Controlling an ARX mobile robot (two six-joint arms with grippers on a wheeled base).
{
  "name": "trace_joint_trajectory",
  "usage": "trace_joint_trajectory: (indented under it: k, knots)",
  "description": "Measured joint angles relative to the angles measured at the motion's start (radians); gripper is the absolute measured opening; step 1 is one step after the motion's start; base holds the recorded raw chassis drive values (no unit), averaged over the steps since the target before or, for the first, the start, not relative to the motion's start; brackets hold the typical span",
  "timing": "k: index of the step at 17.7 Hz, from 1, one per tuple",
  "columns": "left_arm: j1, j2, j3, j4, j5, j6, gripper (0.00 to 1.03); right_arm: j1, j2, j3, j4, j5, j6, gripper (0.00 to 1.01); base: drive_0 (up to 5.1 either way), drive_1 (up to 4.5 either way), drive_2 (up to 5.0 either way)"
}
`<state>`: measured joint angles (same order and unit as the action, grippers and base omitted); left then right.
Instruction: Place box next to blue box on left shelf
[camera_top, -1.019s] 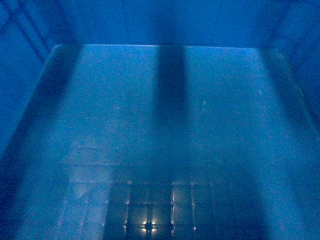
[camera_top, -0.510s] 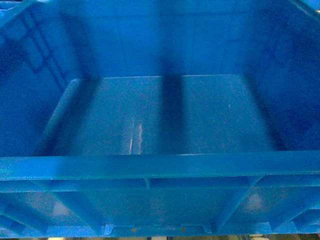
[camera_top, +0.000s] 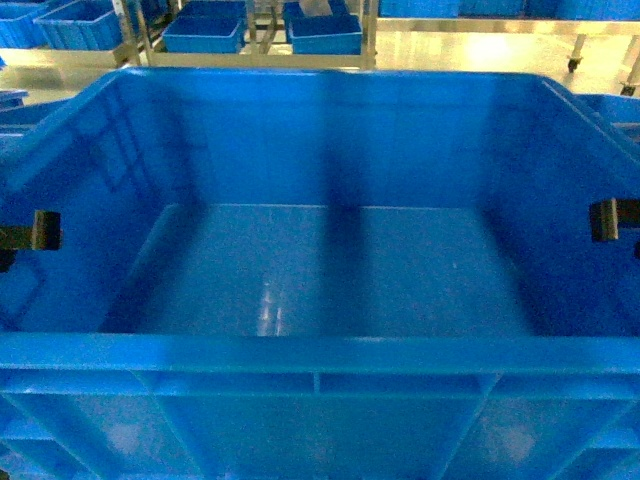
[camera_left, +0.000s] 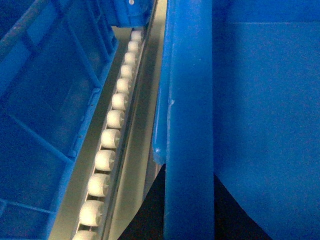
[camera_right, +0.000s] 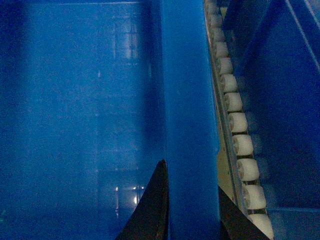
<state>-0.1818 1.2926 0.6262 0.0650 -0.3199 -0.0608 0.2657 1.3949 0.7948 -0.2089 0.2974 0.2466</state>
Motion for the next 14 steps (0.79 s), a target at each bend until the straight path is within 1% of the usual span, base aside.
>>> trace_joint_trajectory:
  k: [2, 6, 10, 11, 12, 13, 14]
  knots:
    - [-0.005, 0.003, -0.006, -0.004, -0.012, 0.000, 0.09, -0.005, 0.007, -0.018, 0.009, -0.014, 0.005, 0.09, 0.0, 0.00, 0.0]
    - [-0.009, 0.008, -0.038, -0.005, -0.013, -0.013, 0.09, -0.006, 0.021, -0.045, 0.010, -0.016, 0.011, 0.09, 0.0, 0.00, 0.0]
    - [-0.009, 0.014, -0.043, -0.014, -0.010, -0.038, 0.09, -0.005, 0.030, -0.051, 0.014, -0.017, 0.011, 0.09, 0.0, 0.00, 0.0]
    - [-0.014, 0.001, -0.042, 0.005, -0.080, -0.037, 0.30, 0.004, 0.014, -0.033, -0.051, 0.042, 0.026, 0.32, 0.0, 0.00, 0.0]
    - [-0.006, -0.025, -0.041, 0.000, -0.087, -0.029, 0.40, 0.003, -0.015, -0.031, -0.072, 0.047, 0.025, 0.41, 0.0, 0.00, 0.0]
    - [-0.005, -0.072, -0.029, 0.028, -0.123, -0.003, 0.51, 0.007, -0.063, -0.021, -0.078, 0.068, 0.014, 0.53, 0.0, 0.00, 0.0]
    - [0.004, -0.121, -0.001, 0.090, -0.167, 0.019, 0.60, 0.011, -0.115, -0.003, -0.033, 0.086, 0.011, 0.62, 0.0, 0.00, 0.0]
